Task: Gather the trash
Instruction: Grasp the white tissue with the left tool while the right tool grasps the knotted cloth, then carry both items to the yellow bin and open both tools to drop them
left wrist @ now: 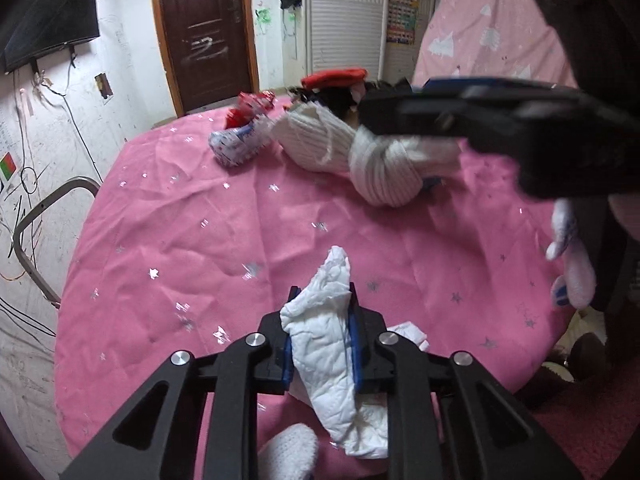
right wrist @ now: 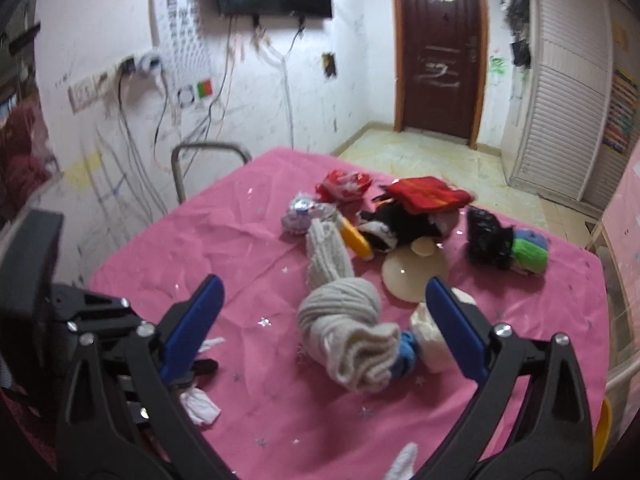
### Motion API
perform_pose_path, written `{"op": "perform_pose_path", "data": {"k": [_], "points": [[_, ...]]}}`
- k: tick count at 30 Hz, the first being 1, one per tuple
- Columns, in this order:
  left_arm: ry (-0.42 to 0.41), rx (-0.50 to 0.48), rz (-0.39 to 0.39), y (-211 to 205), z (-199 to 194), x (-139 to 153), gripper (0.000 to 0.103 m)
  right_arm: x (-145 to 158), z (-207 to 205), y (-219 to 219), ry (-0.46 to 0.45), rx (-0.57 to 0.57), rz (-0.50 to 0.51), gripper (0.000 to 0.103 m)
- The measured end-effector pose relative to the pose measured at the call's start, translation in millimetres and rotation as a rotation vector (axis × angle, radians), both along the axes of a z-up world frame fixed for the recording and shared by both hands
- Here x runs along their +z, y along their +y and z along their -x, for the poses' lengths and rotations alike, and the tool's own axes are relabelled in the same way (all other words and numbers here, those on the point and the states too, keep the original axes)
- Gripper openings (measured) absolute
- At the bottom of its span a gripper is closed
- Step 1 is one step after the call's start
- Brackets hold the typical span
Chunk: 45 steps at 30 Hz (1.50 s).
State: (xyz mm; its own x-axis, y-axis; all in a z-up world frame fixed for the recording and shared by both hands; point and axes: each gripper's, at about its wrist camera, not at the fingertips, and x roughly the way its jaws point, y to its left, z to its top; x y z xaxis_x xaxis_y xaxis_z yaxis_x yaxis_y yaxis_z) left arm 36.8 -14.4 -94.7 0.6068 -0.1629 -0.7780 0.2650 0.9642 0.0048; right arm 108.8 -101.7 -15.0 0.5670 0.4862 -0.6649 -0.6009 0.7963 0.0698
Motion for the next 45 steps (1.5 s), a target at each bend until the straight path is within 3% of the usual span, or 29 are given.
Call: {"op": "perform_pose_path", "data": {"k": [4,12,14,19,27,33,41,45], "points": [[-0.018,0.048,0.026,15.4,-7.9,6.0,0.012,-9.8,-17.7,15.0,0.059,0.031,0.059,0.064],[-0.035,0.079,0.055,33.2,-22.7,11.8,0.012,-30.3,-43.4,30.0,0.136,0.015,0.166,0.054],[-0.036,0.075,0.061,34.2,-24.4,12.2,0.012,-32.9,-45.9,30.9,0.119,-0.010,0.201,0.042],[-0.039,0.072,0.067,33.9,-28.0,13.6,0.012,-31.3,-46.1,23.7,0.112,-0.025,0.181,0.037],[-0.057,0.086,0.056,30.3,-28.4,25.1,0.012,5.9,-39.9,-7.0,0.088,-0.040,-0.020,0.036],[-0.121,0.067,0.021,14.0,-25.5,52.5,0.012,35.3,-32.2,-51.8,0.069,-0.071,-0.195,0.036],[-0.184,-0.029,0.013,-38.3,-37.0,92.6,0.012,54.0,-17.7,-140.9,0.039,-0.159,-0.386,0.036],[-0.196,-0.102,0.024,-76.9,-46.2,107.7,0.012,55.8,-7.7,-187.6,0.005,-0.238,-0.434,0.036]]}}
